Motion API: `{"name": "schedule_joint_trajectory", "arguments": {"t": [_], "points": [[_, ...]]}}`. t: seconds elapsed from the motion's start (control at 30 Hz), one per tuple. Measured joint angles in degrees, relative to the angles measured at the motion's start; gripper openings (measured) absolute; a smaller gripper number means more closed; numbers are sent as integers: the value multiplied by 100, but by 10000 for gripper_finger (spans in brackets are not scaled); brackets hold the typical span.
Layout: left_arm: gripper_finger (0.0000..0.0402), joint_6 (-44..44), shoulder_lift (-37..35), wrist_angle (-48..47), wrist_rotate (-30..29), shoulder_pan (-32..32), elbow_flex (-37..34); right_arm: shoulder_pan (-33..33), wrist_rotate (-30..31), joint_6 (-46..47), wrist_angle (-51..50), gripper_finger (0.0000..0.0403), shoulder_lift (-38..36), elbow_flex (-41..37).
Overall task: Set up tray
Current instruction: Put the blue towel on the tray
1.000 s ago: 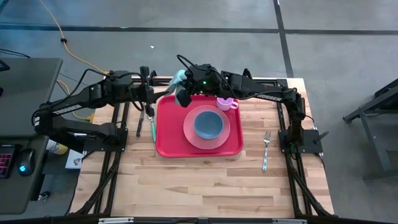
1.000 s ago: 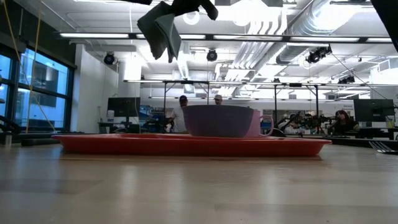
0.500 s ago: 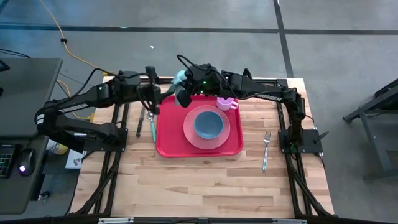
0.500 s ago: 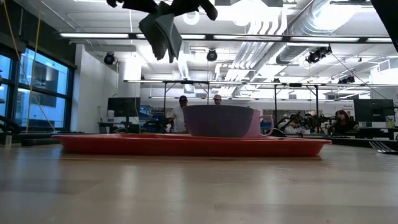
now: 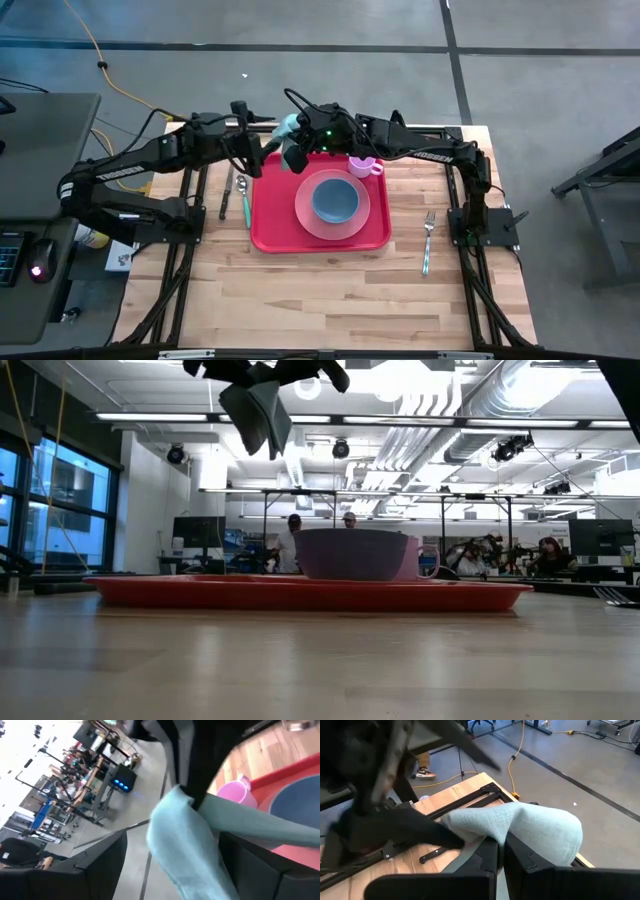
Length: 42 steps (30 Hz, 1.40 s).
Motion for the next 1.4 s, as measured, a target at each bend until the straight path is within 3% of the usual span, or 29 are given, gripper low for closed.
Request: {"name": "schedule_joint_trajectory", "arguments": {"t": [0.2,0.57,0.93,1.17,1.4], "points": [[327,1,333,-21,48,1,0,-2,-13,-2,-2,0,0,-4],[318,40,396,78,-777,1,-1,74,-48,-107,-13,0,-2,-7],[270,-28,450,328,-448,1,-2,80,-147,-107,7,0,-4,-7],[188,-170,441,342,-505,1,-2,111,-143,-142,48,0,-4,-7],[28,-148,432,328,-581,1,-2,139,-146,-149,46,0,-4,-7]]}}
